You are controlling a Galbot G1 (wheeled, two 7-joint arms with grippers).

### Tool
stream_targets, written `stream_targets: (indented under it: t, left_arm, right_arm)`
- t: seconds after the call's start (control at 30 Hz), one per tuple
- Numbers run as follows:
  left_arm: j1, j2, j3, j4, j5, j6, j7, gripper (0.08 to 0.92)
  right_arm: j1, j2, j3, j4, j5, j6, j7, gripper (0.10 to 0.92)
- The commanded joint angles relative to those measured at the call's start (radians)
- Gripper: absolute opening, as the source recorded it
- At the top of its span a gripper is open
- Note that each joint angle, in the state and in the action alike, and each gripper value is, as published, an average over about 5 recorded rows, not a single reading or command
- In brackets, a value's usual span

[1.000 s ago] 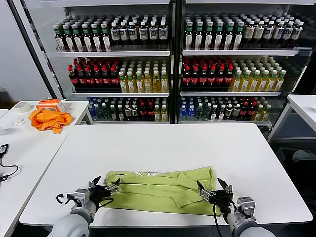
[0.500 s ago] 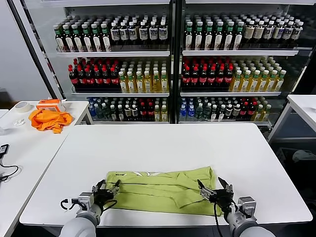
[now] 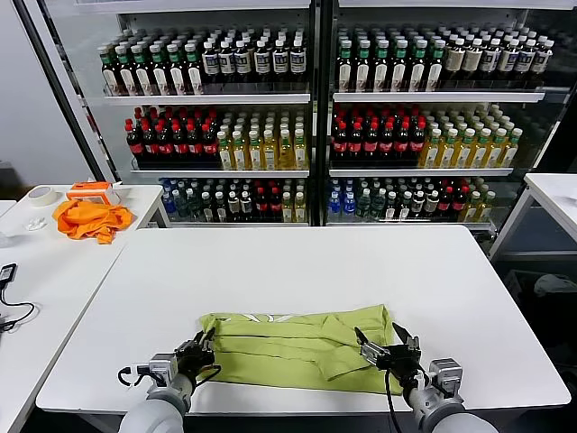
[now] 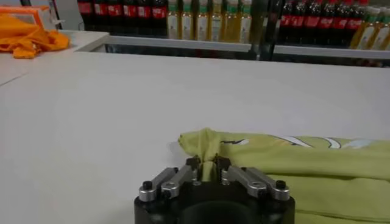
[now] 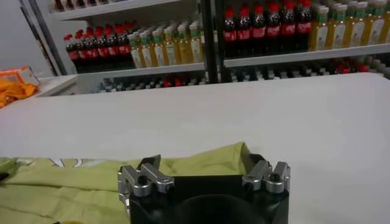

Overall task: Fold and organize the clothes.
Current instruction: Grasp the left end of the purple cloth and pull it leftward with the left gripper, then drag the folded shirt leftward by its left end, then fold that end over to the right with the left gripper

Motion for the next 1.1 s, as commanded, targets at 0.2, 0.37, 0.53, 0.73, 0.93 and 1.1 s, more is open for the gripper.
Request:
stream_targets:
  t: [0.2,0.37,0.53,0.73,0.93,1.1]
  left_arm:
    - [0.019,0.059,-0.120,-0.068,0.342,0.080,0.029,0.094]
    - [0.083,0.147,-0.291,-0.115,0.410,0.142,0.034,0.094]
    - [0.175,0.243,-0.486,-0.106,0.411,0.155,0.049,0.094]
    - [0.208,0.285,-0.548,-0.168,0.368,0.155,0.071,0.094]
    - [0.144,0.200,-0.400,-0.289,0.065,0.155,0.075,0.094]
    - [0.078,0.113,-0.261,-0.312,-0.068,0.154,0.085,0.094]
  right_arm:
    - [0.014,-0.010,-0.002,-0.004,0.001,0.002,0.001,0.823]
    - [0.032,-0.012,0.003,-0.010,0.002,0.003,-0.002,0.823]
    - [0.056,-0.004,0.001,-0.027,0.002,0.005,-0.004,0.823]
    - [0.069,0.004,-0.005,-0.034,0.002,0.006,-0.004,0.823]
    - [0.060,0.002,0.009,-0.035,0.000,0.008,-0.004,0.823]
    - [0.049,0.009,0.024,-0.042,-0.007,0.011,-0.004,0.823]
